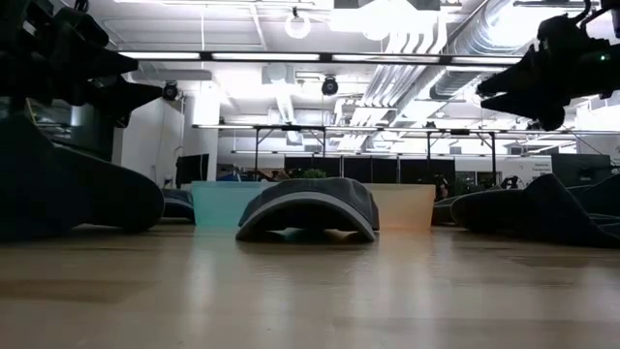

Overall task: Pick & Place hat
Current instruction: Put the top gray cap into the orange bin

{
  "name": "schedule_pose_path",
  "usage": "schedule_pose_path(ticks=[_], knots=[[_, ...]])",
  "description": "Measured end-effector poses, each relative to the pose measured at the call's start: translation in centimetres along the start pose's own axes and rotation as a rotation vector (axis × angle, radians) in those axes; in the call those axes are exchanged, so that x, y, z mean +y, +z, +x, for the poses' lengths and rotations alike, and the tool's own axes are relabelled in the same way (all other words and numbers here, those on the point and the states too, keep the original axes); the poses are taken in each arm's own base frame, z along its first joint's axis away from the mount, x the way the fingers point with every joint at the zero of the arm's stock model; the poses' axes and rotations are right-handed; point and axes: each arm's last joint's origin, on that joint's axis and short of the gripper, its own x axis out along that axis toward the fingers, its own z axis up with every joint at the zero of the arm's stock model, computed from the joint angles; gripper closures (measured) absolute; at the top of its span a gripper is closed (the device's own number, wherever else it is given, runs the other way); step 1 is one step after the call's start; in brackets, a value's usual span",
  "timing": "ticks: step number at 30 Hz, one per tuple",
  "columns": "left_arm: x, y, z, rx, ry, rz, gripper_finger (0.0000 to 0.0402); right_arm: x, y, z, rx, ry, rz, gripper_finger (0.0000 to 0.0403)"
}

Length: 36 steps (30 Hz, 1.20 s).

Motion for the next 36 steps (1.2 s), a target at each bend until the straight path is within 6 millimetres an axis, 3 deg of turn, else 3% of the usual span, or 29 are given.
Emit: schedule_pose_path(ticks=[6,20,27,36], knots=[[0.0,0.0,0.0,0.0,0.0,0.0,0.0133,0.1,0.5,0.5,0.149,-0.147,-0.027,0.0194],[0.0,0.0,0.0,0.0,0.0,0.0,0.0133,1.1,5.4,3.5,0.403,-0.45,-0.03,0.0194],[0.0,0.0,0.0,0.0,0.0,0.0,0.0133,1.3,7.6,5.5,0.649,-0.54,-0.017,0.0194],[0.0,0.0,0.0,0.0,0.0,0.0,0.0133,0.7,7.3,8.9,1.024,-0.526,0.107,0.0194]])
